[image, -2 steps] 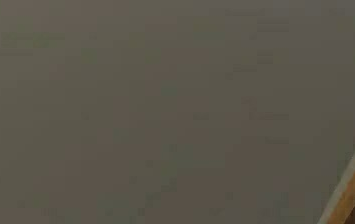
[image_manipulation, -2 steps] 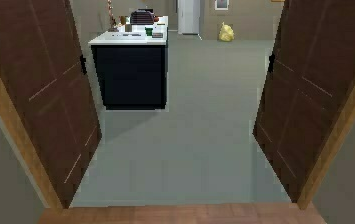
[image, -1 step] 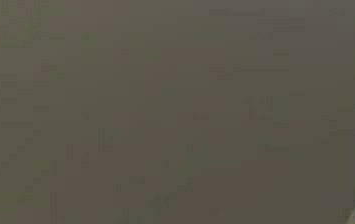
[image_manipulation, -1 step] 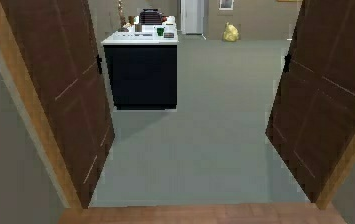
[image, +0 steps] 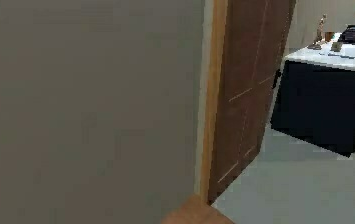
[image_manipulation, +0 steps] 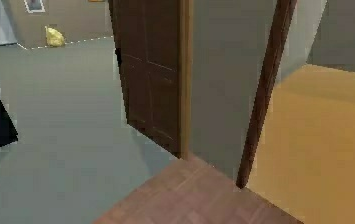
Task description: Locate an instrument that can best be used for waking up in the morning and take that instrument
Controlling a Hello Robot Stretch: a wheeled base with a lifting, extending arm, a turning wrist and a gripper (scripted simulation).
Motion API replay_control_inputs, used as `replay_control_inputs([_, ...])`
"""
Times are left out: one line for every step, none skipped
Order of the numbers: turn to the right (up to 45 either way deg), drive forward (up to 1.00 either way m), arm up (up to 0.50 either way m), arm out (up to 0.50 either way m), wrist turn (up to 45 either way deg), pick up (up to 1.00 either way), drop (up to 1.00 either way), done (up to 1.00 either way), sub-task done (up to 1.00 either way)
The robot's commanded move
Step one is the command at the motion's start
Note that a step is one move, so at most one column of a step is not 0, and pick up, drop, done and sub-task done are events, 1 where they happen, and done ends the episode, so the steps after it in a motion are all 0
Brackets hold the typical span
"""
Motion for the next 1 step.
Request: replay_control_inputs([45.0, 0.0, 0.0, 0.0, 0.0, 0.0, 0.0, 0.0, 0.0])
